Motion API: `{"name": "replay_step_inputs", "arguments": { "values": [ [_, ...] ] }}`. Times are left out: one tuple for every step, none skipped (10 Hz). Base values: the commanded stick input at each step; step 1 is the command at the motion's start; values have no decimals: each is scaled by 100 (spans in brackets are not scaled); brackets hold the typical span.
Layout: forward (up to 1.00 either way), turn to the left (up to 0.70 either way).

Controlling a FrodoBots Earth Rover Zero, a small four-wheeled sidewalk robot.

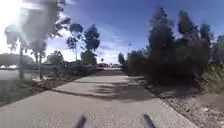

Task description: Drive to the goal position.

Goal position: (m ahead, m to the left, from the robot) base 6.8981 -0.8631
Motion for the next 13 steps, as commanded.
{"name": "replay_step_inputs", "arguments": {
  "values": [
    [100,0],
    [100,0],
    [100,0],
    [100,0],
    [100,0],
    [100,0],
    [100,0],
    [100,0],
    [100,0],
    [100,0],
    [100,0],
    [100,0],
    [100,0]
  ]
}}
